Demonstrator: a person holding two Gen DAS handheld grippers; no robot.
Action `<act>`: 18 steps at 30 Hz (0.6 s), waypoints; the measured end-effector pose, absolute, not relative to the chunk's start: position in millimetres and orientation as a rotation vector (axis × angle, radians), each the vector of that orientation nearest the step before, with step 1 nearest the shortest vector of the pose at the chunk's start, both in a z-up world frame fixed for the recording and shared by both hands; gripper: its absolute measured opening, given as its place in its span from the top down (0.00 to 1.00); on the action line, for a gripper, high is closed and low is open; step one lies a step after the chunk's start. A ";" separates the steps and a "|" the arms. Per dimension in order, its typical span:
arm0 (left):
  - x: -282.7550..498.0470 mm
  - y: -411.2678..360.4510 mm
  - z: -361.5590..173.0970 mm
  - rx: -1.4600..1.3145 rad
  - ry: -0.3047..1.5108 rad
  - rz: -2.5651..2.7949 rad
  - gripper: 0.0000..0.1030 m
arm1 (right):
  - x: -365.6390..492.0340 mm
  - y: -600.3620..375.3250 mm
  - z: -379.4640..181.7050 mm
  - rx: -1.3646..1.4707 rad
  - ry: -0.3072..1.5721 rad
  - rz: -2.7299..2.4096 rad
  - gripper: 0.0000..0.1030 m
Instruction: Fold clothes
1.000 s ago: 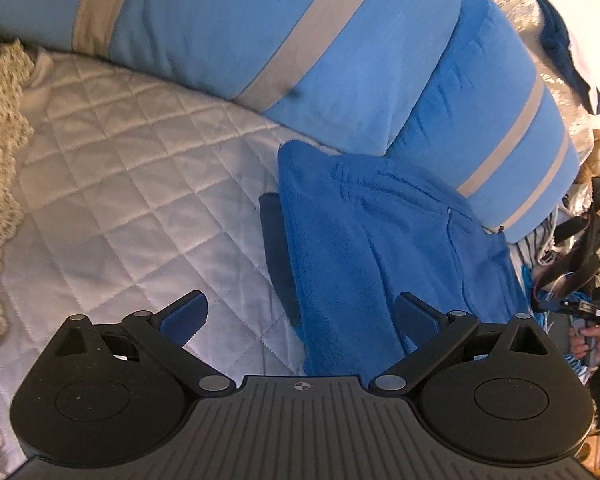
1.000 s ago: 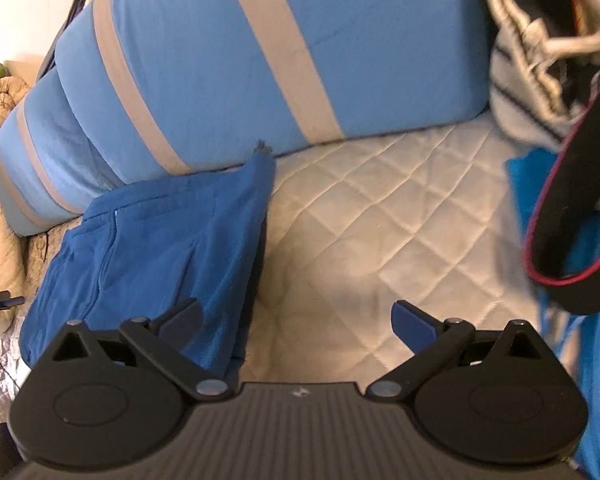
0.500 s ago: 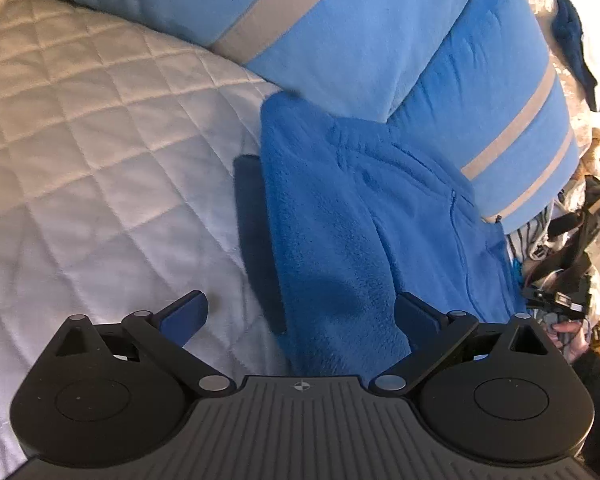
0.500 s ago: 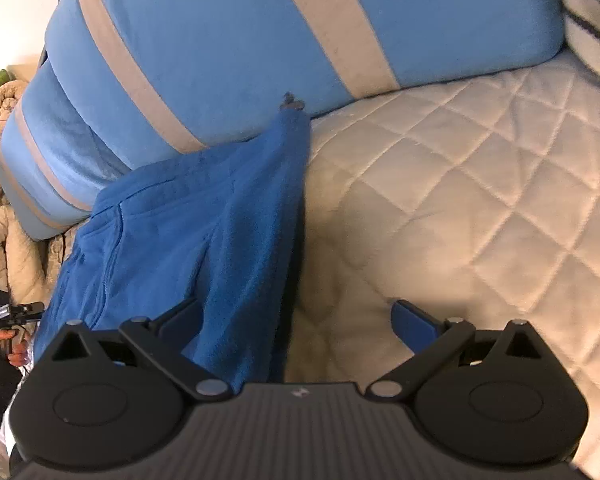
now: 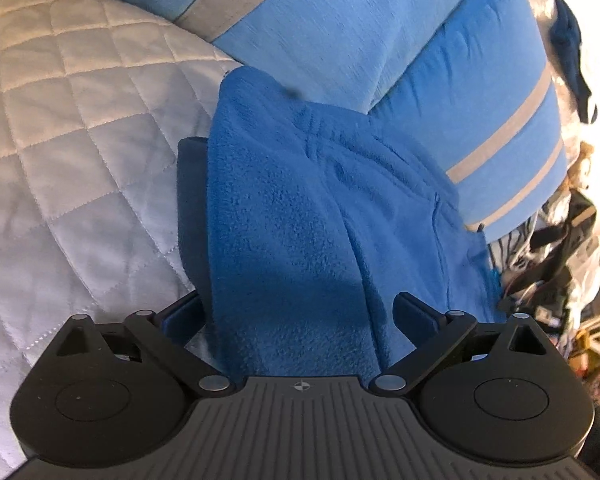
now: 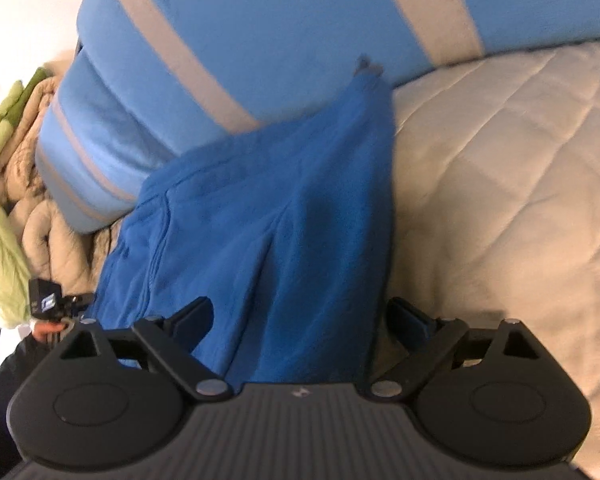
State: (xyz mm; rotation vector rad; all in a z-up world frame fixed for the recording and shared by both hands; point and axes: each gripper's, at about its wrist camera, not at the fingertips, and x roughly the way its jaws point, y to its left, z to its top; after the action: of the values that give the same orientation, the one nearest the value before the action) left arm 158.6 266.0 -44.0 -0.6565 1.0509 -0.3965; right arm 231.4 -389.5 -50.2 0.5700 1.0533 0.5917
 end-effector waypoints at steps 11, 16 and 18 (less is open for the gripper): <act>156.5 266.5 -48.6 -0.708 1.037 -0.340 0.42 | 236.6 -381.8 -59.6 0.613 1.068 0.526 0.46; 154.4 247.5 -24.4 -0.588 1.020 -0.331 0.73 | 232.3 -371.8 -42.7 0.521 1.065 0.486 0.62; 153.9 239.2 -13.8 -0.528 1.017 -0.315 0.76 | 228.1 -365.8 -31.0 0.472 1.055 0.460 0.70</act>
State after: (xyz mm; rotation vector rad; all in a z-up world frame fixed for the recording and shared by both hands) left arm 153.9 239.2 -13.8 -0.5279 1.0166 -0.3148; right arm 228.1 -365.8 -31.0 0.4723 1.0550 0.4603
